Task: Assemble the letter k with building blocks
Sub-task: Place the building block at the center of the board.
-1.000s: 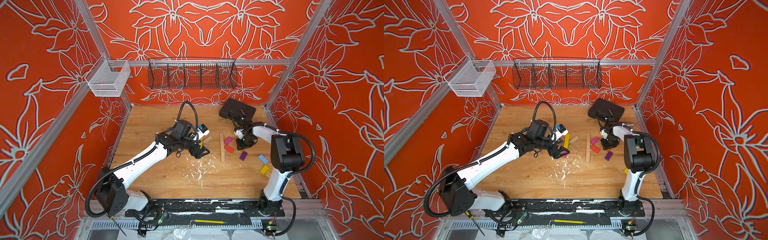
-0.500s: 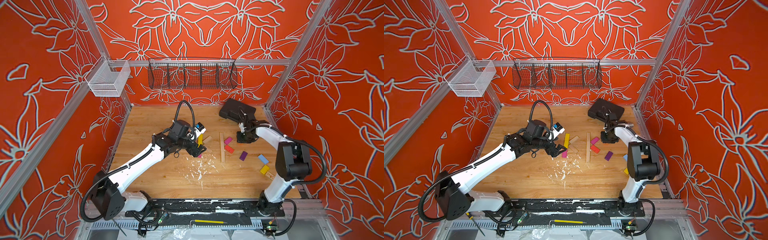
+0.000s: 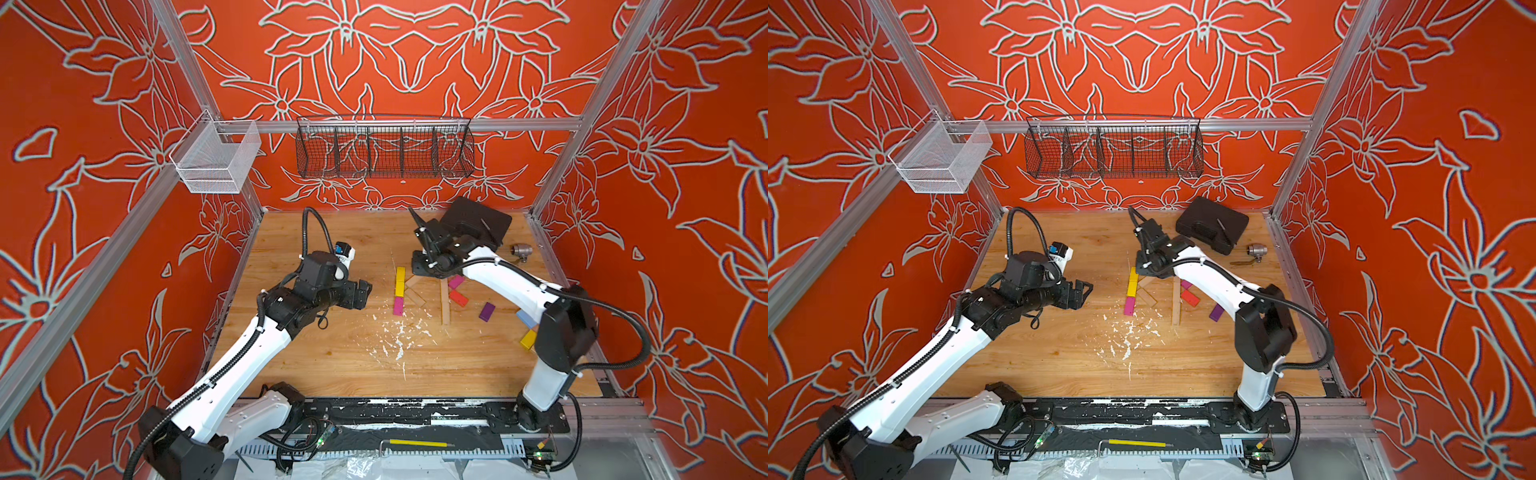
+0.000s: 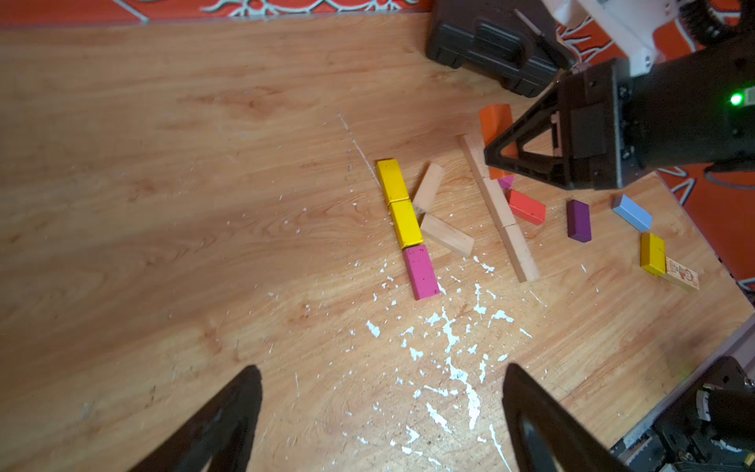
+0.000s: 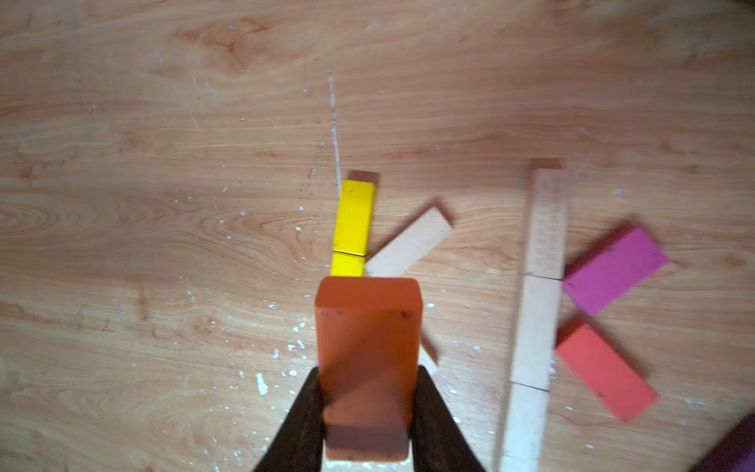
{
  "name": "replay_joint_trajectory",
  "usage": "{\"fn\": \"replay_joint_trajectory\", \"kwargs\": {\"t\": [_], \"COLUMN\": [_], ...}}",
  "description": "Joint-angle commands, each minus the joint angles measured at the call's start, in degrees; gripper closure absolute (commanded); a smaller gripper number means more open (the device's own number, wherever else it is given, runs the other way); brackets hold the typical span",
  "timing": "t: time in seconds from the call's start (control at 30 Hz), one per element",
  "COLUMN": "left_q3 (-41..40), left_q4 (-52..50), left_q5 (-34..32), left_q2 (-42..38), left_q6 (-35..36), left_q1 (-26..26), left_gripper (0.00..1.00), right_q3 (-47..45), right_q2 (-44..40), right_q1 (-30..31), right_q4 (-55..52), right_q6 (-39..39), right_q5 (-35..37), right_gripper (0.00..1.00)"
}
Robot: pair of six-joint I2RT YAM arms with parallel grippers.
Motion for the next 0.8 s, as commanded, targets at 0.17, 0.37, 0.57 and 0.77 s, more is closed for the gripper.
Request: {"fn": "replay_joint_trajectory", "kwargs": {"t": [0.17,0.37,0.57,0.77], "left_q3": [-0.83,-2.59,-5.25,-7.41], "left_q4": [-5.18,-7.24,-5.75,-4.22], "left_q5": [1.45,0.71,-0.66,2.68], "left_q2": [-0.94,-4.41,-7.33,-8.28], "left_q6": [-3.24,-1.44,-1.14,-1.22], "left_q1": [5.17,6.58,6.75,6.76], "left_gripper": [0.09,0.09,0.09,0.08], "right_q3": [21.94,46.55,60.75,57.94], "right_q2": [20.23,38.6,49.99,50.84], "right_q1": [7.75,10.16,10.81,10.68], "right_q4": [-5.37,-11.32,-12.14,-7.93], "right_q6": [7.17,7.39,8.12,8.46], "right_q5": [3.97,3.5,3.54,4.34], "right_gripper": [0.76,0.76,0.76,0.74]}}
